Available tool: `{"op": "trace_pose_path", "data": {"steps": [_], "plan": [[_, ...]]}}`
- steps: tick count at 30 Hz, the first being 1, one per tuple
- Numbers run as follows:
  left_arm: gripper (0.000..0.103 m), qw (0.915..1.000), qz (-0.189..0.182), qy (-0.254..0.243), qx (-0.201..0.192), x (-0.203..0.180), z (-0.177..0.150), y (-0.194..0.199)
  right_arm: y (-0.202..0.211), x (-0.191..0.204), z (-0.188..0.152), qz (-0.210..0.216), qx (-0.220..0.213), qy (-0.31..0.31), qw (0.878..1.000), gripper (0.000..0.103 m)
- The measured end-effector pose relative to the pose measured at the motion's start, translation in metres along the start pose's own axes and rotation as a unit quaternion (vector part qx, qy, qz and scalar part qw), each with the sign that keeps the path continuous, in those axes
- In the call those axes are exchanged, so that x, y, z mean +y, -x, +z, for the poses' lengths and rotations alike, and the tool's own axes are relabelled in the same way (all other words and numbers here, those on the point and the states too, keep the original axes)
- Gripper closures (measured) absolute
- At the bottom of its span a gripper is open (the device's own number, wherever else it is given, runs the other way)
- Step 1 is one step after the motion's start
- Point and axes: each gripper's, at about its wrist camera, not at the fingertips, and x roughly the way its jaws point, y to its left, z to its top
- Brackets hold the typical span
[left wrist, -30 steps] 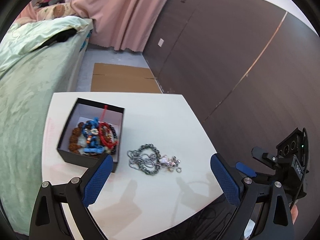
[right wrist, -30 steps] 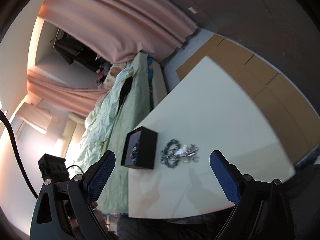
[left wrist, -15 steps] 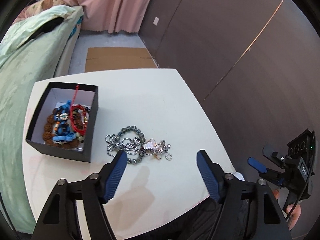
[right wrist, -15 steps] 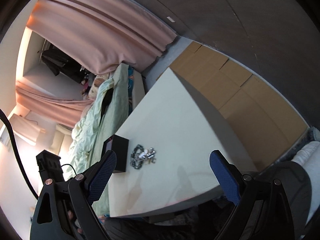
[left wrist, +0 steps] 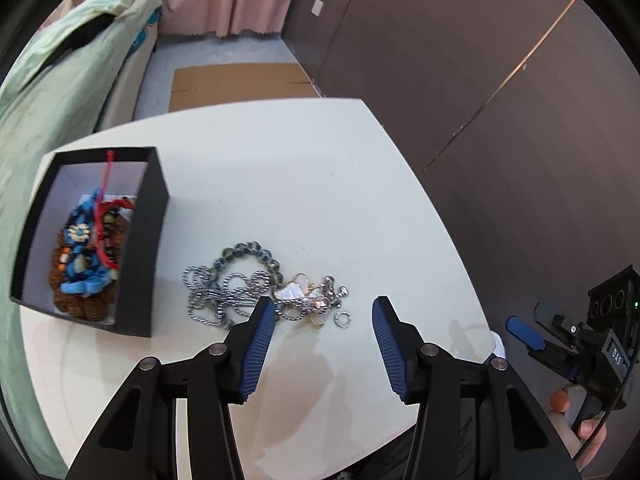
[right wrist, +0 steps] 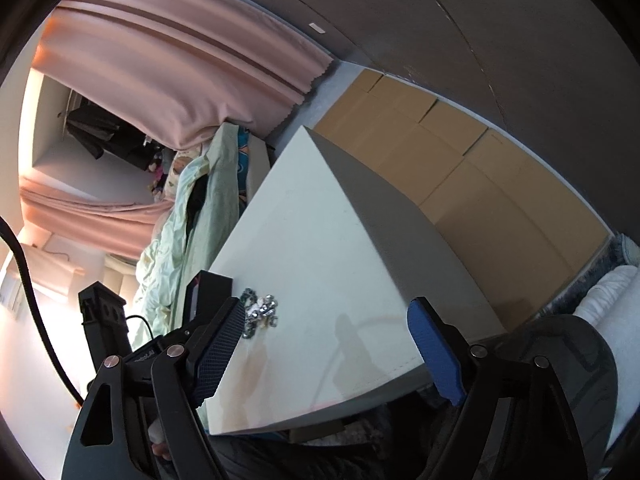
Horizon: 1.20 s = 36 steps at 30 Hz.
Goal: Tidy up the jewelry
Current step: 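Grasp the silver chain necklace with the left tool and lift it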
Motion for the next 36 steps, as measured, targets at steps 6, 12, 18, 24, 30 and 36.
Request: {"op": "trace_pose_path", "data": {"steps": [6,12,18,24,30,36], "plan": [[0.051,0.9997,0.008,-0.012,0.021,-0.008,-0.001,-0.020,-0.007,-0.007,0.003,-0.004,0.009,-0.009,1.000,0.018],[0.051,0.9935,0.050,-0.101,0.011,-0.021,-0.011,-0.024,-0.009,-0.012,0.007,-0.007,0.012,-0.014,1.000,0.018],[0.060,0.9847,0.075,-0.157,0.013,-0.023,-0.016,-0.028,-0.014,-0.018,0.007,-0.009,0.017,-0.020,1.000,0.018],[0.070,0.9763,0.088,-0.197,0.009,-0.031,-0.013,-0.037,-0.017,-0.019,0.003,-0.014,0.025,-0.021,0.999,0.018],[0.086,0.9722,0.101,-0.211,0.015,-0.032,-0.015,-0.042,-0.018,-0.013,0.002,-0.013,0.027,-0.009,1.000,0.018],[0.090,0.9789,0.074,-0.190,0.005,-0.026,-0.013,-0.024,-0.026,0.002,0.002,-0.038,0.030,0.014,0.999,0.021]]}}
